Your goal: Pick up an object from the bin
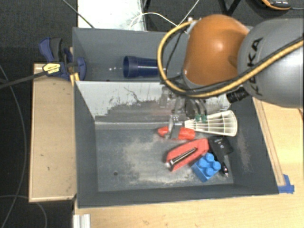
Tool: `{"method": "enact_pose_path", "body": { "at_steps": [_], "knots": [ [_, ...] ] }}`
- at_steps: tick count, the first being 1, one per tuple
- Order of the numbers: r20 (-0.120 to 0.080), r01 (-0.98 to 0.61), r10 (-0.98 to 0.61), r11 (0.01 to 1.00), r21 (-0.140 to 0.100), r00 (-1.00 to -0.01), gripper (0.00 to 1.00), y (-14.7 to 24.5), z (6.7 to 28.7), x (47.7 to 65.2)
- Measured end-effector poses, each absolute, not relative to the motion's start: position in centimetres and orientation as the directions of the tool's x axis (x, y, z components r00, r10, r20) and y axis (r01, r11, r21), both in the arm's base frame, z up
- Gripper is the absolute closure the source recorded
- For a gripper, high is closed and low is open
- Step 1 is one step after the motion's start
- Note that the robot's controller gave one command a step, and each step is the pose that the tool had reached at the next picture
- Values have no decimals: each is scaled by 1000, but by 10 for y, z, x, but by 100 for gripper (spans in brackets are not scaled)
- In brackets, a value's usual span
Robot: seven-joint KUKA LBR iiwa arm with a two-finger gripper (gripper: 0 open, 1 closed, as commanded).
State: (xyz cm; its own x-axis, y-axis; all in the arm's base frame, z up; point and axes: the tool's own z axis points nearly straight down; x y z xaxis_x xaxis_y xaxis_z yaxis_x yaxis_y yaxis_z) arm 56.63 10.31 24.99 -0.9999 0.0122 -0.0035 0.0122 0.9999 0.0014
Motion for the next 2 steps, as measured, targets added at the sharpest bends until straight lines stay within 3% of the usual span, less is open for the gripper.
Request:
{"method": "enact_pose_path", "body": {
  "at_steps": [1, 2],
  "knots": [
    [-3, 12, 12, 1000, 1, -1000, 0, 103, 250, 566],
    [-11, -3, -3, 1000, 4, -1000, 0, 92, 233, 554]
  ]
}}
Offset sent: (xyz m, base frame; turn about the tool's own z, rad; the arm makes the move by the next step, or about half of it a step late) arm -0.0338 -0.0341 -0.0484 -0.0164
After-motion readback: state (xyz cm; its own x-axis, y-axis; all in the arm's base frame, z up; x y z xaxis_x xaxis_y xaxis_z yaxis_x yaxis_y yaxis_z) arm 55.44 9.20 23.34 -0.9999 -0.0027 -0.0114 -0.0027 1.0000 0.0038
